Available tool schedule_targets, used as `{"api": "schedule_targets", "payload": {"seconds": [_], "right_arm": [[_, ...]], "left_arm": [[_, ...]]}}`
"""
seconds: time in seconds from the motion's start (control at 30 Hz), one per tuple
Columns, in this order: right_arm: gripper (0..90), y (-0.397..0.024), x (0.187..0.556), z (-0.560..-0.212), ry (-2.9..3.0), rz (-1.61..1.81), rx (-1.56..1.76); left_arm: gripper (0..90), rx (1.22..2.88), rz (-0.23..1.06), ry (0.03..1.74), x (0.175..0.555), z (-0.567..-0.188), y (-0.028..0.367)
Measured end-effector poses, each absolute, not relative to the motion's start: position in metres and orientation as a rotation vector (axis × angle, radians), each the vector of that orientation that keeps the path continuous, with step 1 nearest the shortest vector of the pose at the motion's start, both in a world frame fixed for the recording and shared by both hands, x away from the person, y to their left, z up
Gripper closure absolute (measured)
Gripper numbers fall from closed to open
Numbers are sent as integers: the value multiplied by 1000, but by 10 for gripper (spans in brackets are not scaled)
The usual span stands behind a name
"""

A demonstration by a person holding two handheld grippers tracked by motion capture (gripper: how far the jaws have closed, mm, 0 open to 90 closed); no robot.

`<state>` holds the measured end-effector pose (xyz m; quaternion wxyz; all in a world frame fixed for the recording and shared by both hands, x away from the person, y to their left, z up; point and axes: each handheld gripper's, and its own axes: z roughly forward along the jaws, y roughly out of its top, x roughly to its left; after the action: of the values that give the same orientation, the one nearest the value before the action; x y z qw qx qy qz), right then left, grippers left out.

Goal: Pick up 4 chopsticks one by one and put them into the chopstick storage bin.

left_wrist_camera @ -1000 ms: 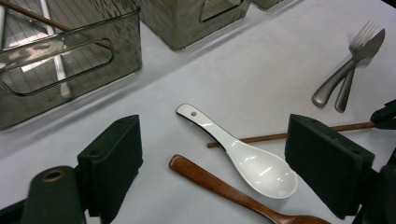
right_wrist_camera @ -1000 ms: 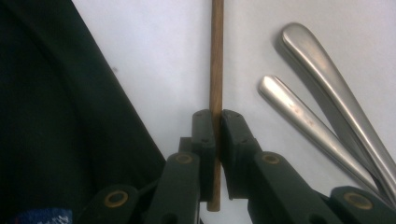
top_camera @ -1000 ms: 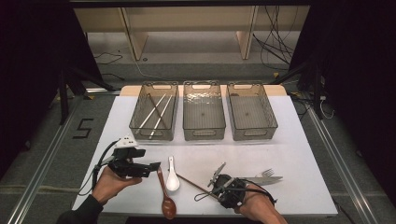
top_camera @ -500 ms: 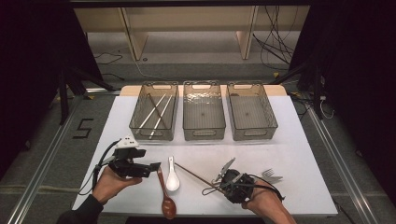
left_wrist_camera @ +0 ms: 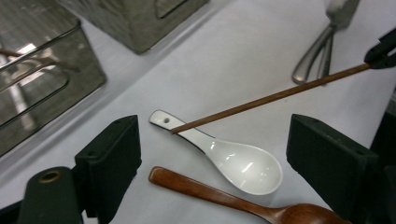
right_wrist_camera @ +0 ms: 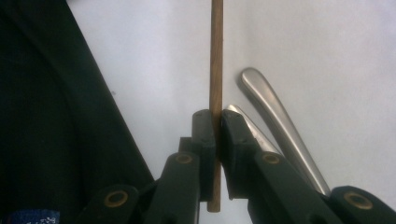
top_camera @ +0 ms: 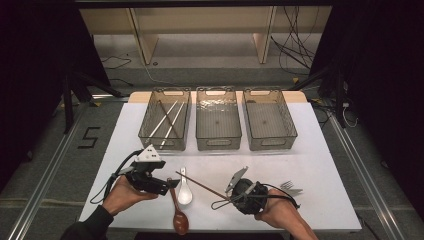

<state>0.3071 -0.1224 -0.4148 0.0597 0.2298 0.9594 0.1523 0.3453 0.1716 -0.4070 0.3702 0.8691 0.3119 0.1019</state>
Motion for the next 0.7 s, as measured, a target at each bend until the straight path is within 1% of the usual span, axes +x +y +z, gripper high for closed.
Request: {"api": "schedule_targets", "payload": {"seconds": [0.4,0.7], "right_arm": [[851,-112,302,-408,2908,482,611],[851,-108,300,-407,2915,482,575]], "left_arm": [[172,2466,307,542,341,-409,140],[214,2574,308,397,341,-413,128]]}}
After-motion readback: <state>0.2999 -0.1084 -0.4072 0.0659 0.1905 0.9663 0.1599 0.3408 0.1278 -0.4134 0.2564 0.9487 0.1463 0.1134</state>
